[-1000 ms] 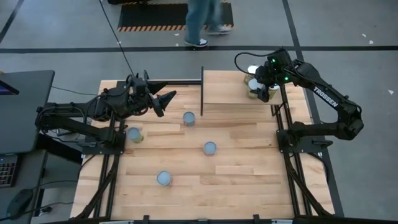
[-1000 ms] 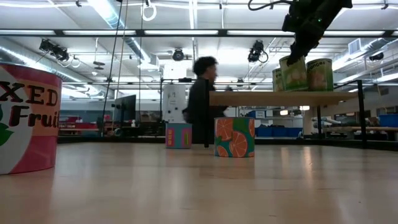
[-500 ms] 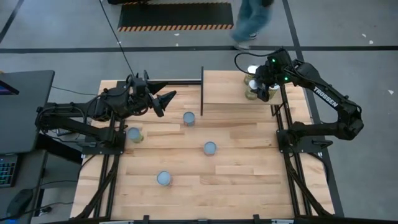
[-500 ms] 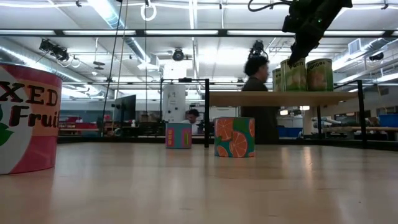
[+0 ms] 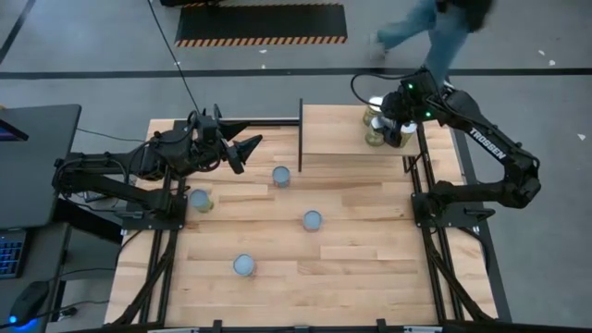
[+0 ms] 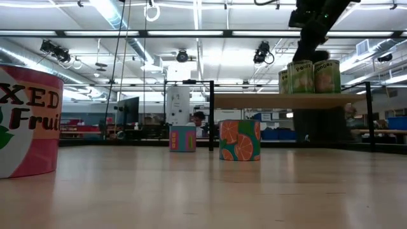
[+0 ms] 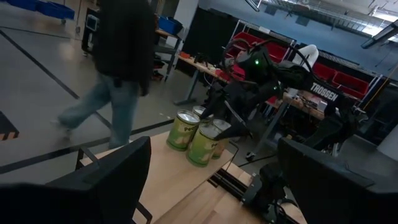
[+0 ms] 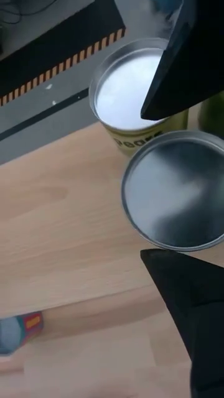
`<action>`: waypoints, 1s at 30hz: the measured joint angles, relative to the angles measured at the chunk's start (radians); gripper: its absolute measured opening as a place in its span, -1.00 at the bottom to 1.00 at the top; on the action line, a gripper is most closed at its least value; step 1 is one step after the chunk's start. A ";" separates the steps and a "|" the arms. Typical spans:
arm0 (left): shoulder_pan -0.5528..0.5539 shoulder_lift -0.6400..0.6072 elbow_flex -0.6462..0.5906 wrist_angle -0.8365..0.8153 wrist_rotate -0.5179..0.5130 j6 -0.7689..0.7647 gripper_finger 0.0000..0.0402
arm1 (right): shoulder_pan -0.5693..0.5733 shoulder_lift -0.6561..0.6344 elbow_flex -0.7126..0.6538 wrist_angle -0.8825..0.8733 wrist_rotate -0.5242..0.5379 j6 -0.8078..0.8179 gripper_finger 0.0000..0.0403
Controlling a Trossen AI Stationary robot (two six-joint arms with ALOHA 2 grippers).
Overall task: Pick and place cans onto a shelf
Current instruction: Put the large canned pears on the shelf, then adjust the cans on the shelf
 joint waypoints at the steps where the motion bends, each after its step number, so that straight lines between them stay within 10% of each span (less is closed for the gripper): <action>1: 0.000 0.000 0.000 0.000 0.000 0.000 0.77 | 0.001 0.000 0.006 -0.005 -0.005 0.009 0.81; 16: 0.000 0.000 0.000 0.000 0.000 0.000 0.77 | 0.036 -0.004 0.175 -0.098 0.011 0.308 0.70; 30: 0.000 0.000 0.000 0.000 0.000 0.000 0.77 | 0.036 -0.004 0.175 -0.148 0.065 0.451 -0.75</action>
